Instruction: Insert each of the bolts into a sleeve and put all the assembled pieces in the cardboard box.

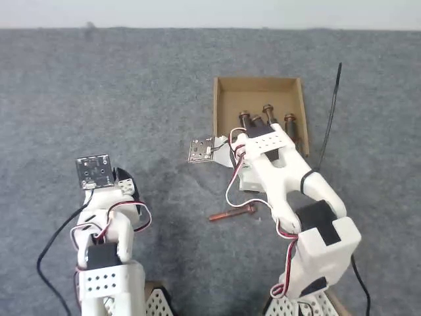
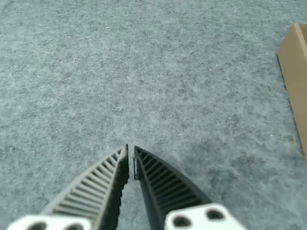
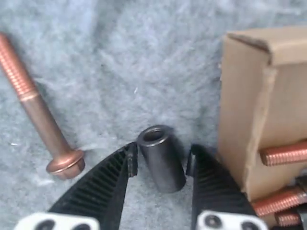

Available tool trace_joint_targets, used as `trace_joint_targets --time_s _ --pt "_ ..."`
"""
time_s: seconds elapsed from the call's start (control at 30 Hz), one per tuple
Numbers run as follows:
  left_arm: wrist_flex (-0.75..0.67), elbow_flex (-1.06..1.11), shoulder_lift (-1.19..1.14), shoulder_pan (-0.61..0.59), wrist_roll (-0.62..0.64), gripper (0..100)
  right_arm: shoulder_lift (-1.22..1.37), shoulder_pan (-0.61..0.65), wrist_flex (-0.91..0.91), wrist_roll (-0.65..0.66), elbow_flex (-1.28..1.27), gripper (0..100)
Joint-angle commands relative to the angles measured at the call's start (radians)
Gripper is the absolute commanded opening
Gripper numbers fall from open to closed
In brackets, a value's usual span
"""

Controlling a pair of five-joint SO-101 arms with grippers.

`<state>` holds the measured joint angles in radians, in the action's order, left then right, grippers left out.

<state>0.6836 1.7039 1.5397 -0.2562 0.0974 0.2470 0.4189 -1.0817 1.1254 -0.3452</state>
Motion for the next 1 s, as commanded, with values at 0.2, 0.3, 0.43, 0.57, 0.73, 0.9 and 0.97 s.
trace_joint_targets --time_s 0.2,0.3,0.43,0.57,0.73,0.9,0.97 --pt "-0.028 -0.013 0.015 0.006 -0.009 2 -0.007 -0.028 -0.002 -0.267 0.097 0.5" --pt "-0.028 -0.013 0.015 0.003 -0.009 2 -0.007 -0.041 -0.085 -0.310 0.150 0.6" --pt "-0.028 -0.013 0.015 0.002 -0.009 2 -0.008 -0.044 -0.254 -0.391 0.262 0.6" --pt "-0.028 -0.013 0.015 0.000 -0.009 2 -0.008 -0.071 -0.381 -0.554 0.410 0.9" --pt "-0.028 -0.013 0.015 0.000 -0.009 2 -0.008 -0.208 -0.463 -0.802 0.548 0.9" --pt "-0.028 -0.013 0.015 0.000 -0.009 2 -0.008 -0.326 -0.521 -0.862 0.578 0.8" --pt "-0.028 -0.013 0.015 0.000 -0.009 2 -0.008 -0.371 -0.549 -0.864 0.578 0.7"
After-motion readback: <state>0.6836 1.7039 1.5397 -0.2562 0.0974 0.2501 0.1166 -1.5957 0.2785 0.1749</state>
